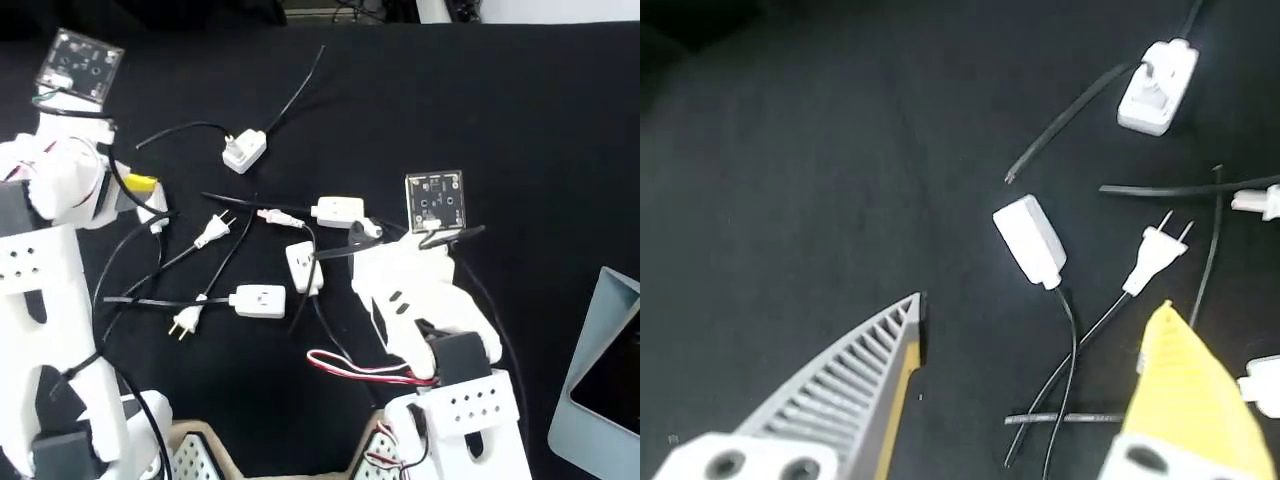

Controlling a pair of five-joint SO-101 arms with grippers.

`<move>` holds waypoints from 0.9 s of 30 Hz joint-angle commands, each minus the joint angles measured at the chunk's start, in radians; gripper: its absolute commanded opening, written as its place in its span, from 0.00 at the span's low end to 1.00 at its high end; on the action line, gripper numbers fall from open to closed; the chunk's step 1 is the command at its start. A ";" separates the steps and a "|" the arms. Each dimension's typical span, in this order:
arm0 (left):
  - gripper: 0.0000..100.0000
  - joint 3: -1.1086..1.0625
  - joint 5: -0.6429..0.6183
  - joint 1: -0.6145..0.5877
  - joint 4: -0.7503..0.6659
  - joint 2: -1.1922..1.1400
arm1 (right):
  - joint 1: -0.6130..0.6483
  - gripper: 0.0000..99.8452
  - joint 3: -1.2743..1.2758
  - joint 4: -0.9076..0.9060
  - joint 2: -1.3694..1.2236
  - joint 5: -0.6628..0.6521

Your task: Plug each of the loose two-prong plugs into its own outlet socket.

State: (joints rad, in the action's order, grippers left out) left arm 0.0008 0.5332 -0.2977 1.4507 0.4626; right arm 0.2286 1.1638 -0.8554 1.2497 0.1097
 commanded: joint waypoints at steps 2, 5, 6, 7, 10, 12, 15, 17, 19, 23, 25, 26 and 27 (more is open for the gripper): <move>0.34 -0.174 0.005 -0.022 -0.129 0.012 | -0.006 0.01 -0.012 0.020 0.001 -0.008; 0.34 -0.338 0.005 -0.019 -0.270 0.011 | -0.006 0.01 -0.012 0.020 0.001 -0.008; 0.34 -0.389 0.003 -0.019 -0.324 0.011 | -0.006 0.01 -0.012 0.020 0.001 -0.008; 0.34 -0.432 0.003 -0.022 -0.374 0.011 | -0.006 0.01 -0.012 0.020 0.001 -0.008; 0.34 -0.533 -0.003 -0.028 -0.489 0.011 | -0.006 0.01 -0.012 0.020 0.001 -0.008; 0.34 -0.585 -0.038 -0.033 -0.545 0.009 | -0.006 0.01 -0.012 0.020 0.001 -0.008; 0.34 -0.608 -0.077 -0.047 -0.635 -0.046 | -0.006 0.01 -0.012 0.020 0.001 -0.008; 0.34 -0.568 -0.110 -0.059 -0.658 -0.132 | -0.006 0.01 -0.012 0.020 0.001 -0.008; 0.34 -0.486 -0.132 -0.067 -0.641 -0.247 | -0.006 0.01 -0.012 0.020 0.001 -0.008; 0.34 -0.245 -0.147 -0.073 -0.512 -0.494 | -0.006 0.01 -0.012 0.020 0.001 -0.008; 0.34 -0.130 -0.163 -0.073 -0.457 -0.597 | -0.006 0.01 -0.012 0.020 0.001 -0.008; 0.34 -0.081 -0.176 -0.076 -0.440 -0.643 | -0.006 0.01 -0.012 0.020 0.001 -0.008; 0.34 -0.030 -0.190 -0.084 -0.425 -0.681 | -0.006 0.01 -0.012 0.020 0.001 -0.008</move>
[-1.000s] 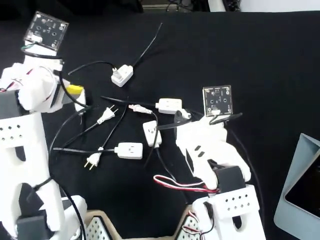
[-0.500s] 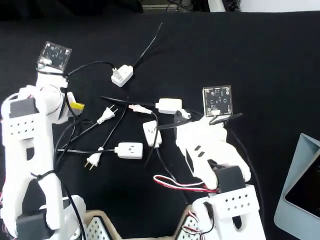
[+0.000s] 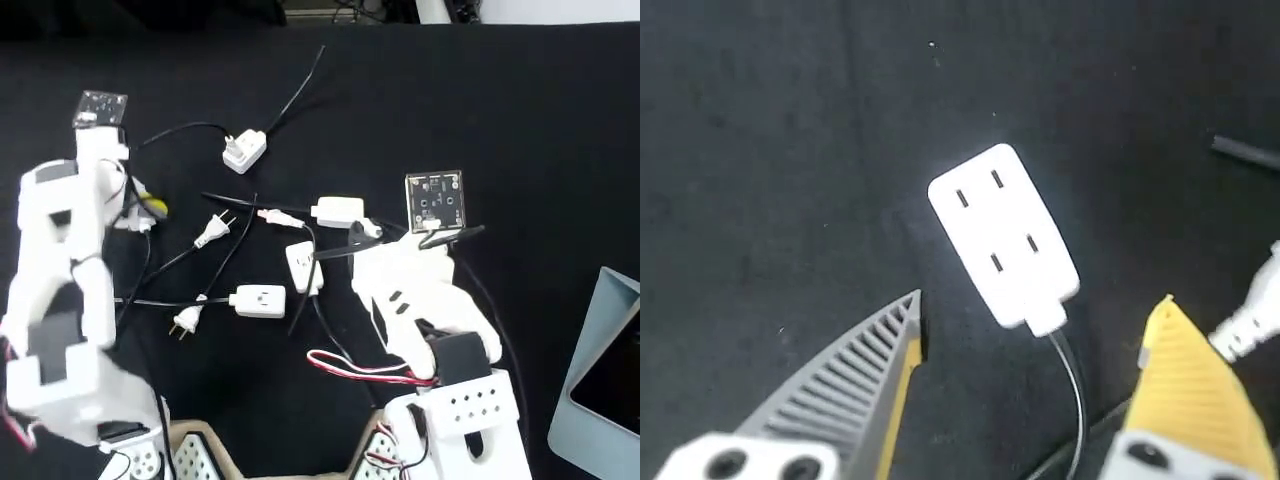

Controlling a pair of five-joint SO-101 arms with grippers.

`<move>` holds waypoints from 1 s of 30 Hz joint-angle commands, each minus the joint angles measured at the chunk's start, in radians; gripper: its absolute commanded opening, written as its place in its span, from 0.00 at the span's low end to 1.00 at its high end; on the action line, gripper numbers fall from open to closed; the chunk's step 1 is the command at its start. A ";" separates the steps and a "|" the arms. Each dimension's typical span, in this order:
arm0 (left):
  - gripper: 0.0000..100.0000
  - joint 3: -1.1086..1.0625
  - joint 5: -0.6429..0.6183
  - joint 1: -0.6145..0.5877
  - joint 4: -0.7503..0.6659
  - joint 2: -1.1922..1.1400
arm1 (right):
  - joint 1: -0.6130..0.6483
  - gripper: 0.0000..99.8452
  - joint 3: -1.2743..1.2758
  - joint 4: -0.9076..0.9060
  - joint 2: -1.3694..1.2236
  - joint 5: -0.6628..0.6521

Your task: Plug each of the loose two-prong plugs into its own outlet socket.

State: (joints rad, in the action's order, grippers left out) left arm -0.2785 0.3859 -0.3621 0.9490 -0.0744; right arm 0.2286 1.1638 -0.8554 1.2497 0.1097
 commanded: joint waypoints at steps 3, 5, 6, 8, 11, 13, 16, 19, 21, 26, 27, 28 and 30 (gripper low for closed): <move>0.34 0.360 -0.071 -0.025 0.097 -0.245 | -0.006 0.01 -0.012 0.020 0.001 -0.008; 0.34 0.397 -0.069 -0.030 0.104 -0.298 | -0.006 0.01 -0.012 0.020 0.001 -0.008; 0.34 0.409 -0.069 -0.033 0.101 -0.316 | -0.006 0.01 -0.012 0.020 0.001 -0.008; 0.33 0.430 -0.083 -0.039 0.100 -0.350 | -0.006 0.01 -0.012 0.020 0.001 -0.008; 0.26 0.470 -0.081 -0.045 0.098 -0.394 | -0.006 0.01 -0.012 0.020 0.001 -0.008; 0.22 0.483 -0.083 -0.044 0.098 -0.414 | -0.006 0.01 -0.012 0.020 0.001 -0.008; 0.20 0.486 -0.081 -0.042 0.100 -0.428 | -0.006 0.01 -0.012 0.020 0.001 -0.008; 0.18 0.486 -0.080 -0.038 0.106 -0.428 | -0.006 0.01 -0.012 0.020 0.001 -0.008; 0.16 0.478 -0.028 -0.019 0.109 -0.427 | -0.006 0.01 -0.012 0.020 0.001 -0.008; 0.14 0.479 0.115 0.030 0.213 -0.427 | -0.006 0.01 -0.012 0.020 0.001 -0.008; 0.14 0.479 0.124 0.036 0.233 -0.427 | -0.006 0.01 -0.012 0.020 0.001 -0.008; 0.14 0.481 0.130 0.042 0.252 -0.423 | -0.006 0.01 -0.012 0.020 0.001 -0.008; 0.14 0.470 0.152 0.053 0.285 -0.400 | -0.006 0.01 -0.012 0.020 0.001 -0.008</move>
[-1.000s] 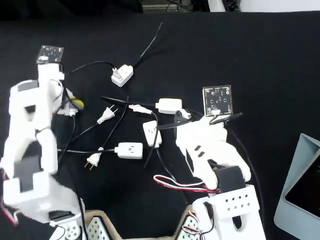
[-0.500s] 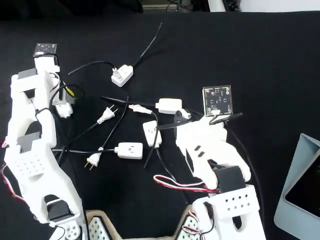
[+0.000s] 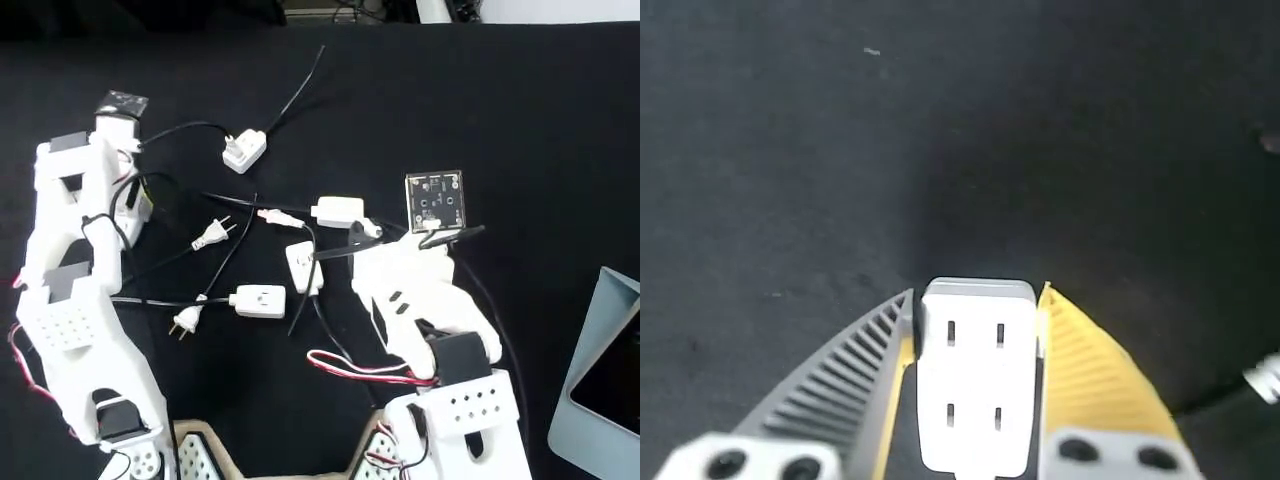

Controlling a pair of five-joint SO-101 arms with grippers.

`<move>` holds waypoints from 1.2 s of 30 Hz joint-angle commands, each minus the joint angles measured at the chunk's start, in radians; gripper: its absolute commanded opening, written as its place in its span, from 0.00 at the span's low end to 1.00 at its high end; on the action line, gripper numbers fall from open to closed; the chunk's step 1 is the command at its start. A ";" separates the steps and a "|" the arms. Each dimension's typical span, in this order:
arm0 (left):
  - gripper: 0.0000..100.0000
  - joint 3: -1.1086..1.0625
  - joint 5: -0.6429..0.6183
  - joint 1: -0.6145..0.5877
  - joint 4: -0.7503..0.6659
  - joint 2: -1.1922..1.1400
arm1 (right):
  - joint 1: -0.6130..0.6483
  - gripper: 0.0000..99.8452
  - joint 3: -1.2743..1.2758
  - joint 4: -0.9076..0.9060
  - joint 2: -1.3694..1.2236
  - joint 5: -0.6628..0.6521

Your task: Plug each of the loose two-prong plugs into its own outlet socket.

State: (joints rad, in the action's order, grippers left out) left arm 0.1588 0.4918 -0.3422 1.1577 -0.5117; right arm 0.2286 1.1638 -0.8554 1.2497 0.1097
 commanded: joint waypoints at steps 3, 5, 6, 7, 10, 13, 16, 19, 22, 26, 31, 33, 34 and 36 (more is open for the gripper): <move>0.14 -0.022 0.074 0.056 0.107 0.095 | -0.006 0.01 -0.012 0.020 0.001 -0.008; 0.14 -0.082 0.075 0.079 0.107 0.149 | -0.006 0.01 -0.012 0.020 0.001 -0.008; 0.14 -0.120 0.077 0.093 0.104 0.181 | -0.006 0.01 -0.012 0.020 0.001 -0.008; 0.14 -0.157 0.077 0.108 0.103 0.212 | -0.006 0.01 -0.012 0.020 0.001 -0.008; 0.14 -0.249 0.074 0.153 0.101 0.296 | -0.006 0.01 -0.012 0.020 0.001 -0.008; 0.16 -0.320 0.058 0.179 0.064 0.338 | -0.006 0.01 -0.012 0.020 0.001 -0.008; 0.25 -0.363 -0.012 0.173 0.018 0.348 | -0.006 0.01 -0.012 0.020 0.001 -0.008; 0.32 -0.332 -0.066 0.140 0.017 0.350 | -0.006 0.01 -0.012 0.020 0.001 -0.006; 0.32 -0.283 -0.078 0.114 0.040 0.351 | -0.006 0.01 -0.016 0.020 0.001 -0.002; 0.32 -0.242 -0.077 0.087 0.137 0.428 | 0.038 0.01 -0.010 0.058 -0.001 -0.005; 0.32 -0.289 -0.109 -0.015 0.152 0.617 | 0.158 0.01 -0.018 0.123 -0.033 -0.003; 0.32 -0.337 -0.144 -0.071 0.133 0.689 | 0.207 0.01 -0.018 0.175 -0.073 -0.006; 0.32 -0.369 -0.158 -0.102 0.120 0.723 | 0.227 0.01 -0.018 0.204 -0.101 -0.006; 0.32 -0.444 -0.183 -0.159 0.075 0.789 | 0.267 0.01 -0.019 0.279 -0.165 -0.008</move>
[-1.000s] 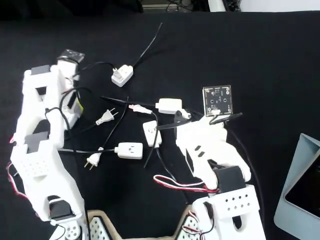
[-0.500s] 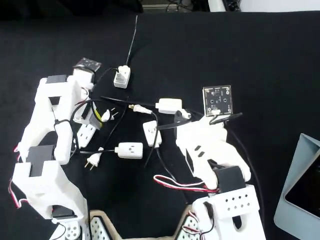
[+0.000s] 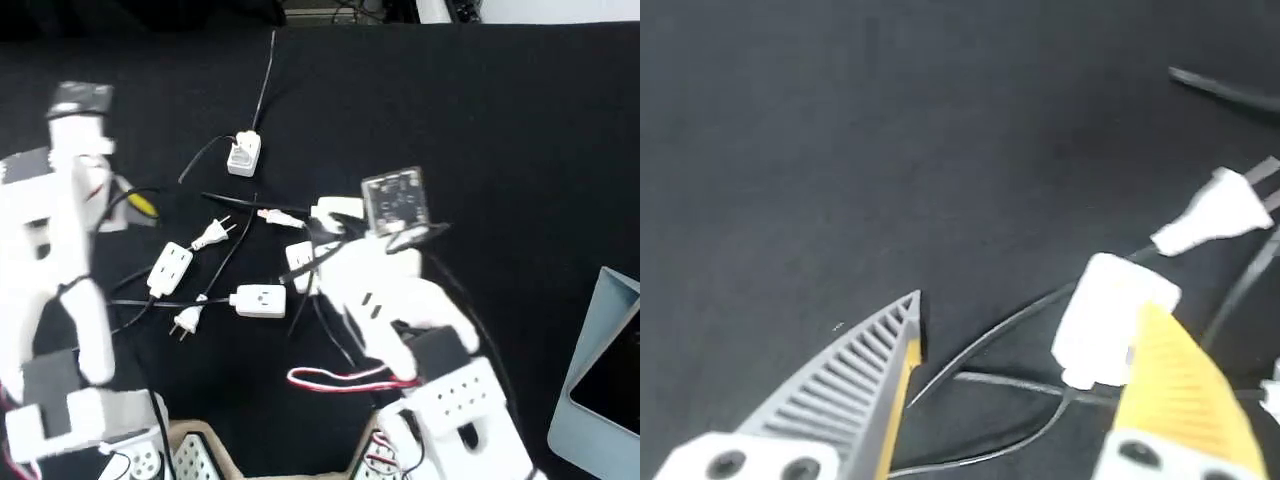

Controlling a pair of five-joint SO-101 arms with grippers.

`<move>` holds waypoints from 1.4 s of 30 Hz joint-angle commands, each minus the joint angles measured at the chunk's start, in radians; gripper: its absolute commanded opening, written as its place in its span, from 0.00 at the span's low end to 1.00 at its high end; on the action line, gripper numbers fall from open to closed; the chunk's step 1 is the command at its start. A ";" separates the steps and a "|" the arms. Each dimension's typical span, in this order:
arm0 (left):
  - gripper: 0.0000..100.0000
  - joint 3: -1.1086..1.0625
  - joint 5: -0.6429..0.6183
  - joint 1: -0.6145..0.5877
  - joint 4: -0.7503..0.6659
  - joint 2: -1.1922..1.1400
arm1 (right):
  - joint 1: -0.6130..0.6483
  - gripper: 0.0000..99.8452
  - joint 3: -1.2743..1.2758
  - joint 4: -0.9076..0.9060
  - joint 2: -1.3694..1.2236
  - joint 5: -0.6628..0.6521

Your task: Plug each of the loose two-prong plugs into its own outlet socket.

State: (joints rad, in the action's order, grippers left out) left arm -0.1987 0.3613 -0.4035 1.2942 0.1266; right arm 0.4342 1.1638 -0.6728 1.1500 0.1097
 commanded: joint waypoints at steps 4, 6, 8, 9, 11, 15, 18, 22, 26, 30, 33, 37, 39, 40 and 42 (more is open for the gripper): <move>0.32 -0.266 -0.109 -0.171 -0.173 0.259 | 0.144 0.01 -0.065 0.229 -0.223 -0.020; 0.32 -0.355 -0.133 -0.197 -0.224 0.307 | 0.186 0.01 -0.101 0.278 -0.318 -0.068; 0.32 -0.429 -0.167 -0.225 -0.265 0.345 | 0.219 0.01 -0.131 0.336 -0.417 -0.117; 0.32 -0.461 -0.186 -0.237 -0.285 0.362 | 0.232 0.01 -0.145 0.370 -0.466 -0.140; 0.32 -0.516 -0.222 -0.262 -0.322 0.382 | 0.256 0.01 -0.170 0.453 -0.568 -0.180; 0.32 -0.596 -0.293 -0.294 -0.382 0.393 | 0.293 0.01 -0.223 0.601 -0.759 -0.218; 0.32 -0.645 -0.322 -0.292 -0.423 0.393 | 0.321 0.01 -0.268 0.657 -0.881 -0.241; 0.32 -0.694 -0.376 -0.292 -0.468 0.393 | 0.358 0.01 -0.346 0.647 -1.003 -0.250; 0.32 -0.723 -0.413 -0.294 -0.505 0.393 | 0.385 0.01 -0.443 0.585 -1.084 -0.252; 0.32 -0.737 -0.417 -0.294 -0.509 0.391 | 0.405 0.01 -0.532 0.511 -1.138 -0.252; 0.32 -0.751 -0.417 -0.294 -0.511 0.391 | 0.405 0.01 -0.578 0.474 -1.167 -0.252; 0.32 -0.753 -0.417 -0.303 -0.511 0.391 | 0.407 0.01 -0.621 0.457 -1.198 -0.252; 0.32 -0.753 -0.417 -0.305 -0.511 0.391 | 0.417 0.01 -0.634 0.457 -1.216 -0.252; 0.32 -0.753 -0.417 -0.305 -0.511 0.391 | 0.420 0.01 -0.639 0.457 -1.227 -0.253; 0.32 -0.753 -0.417 -0.305 -0.511 0.391 | 0.431 0.01 -0.653 0.457 -1.248 -0.272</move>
State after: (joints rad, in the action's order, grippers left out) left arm -0.9597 -0.0483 -0.7027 0.7971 0.4902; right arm 0.8439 0.5762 -0.2140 -0.0913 -0.1404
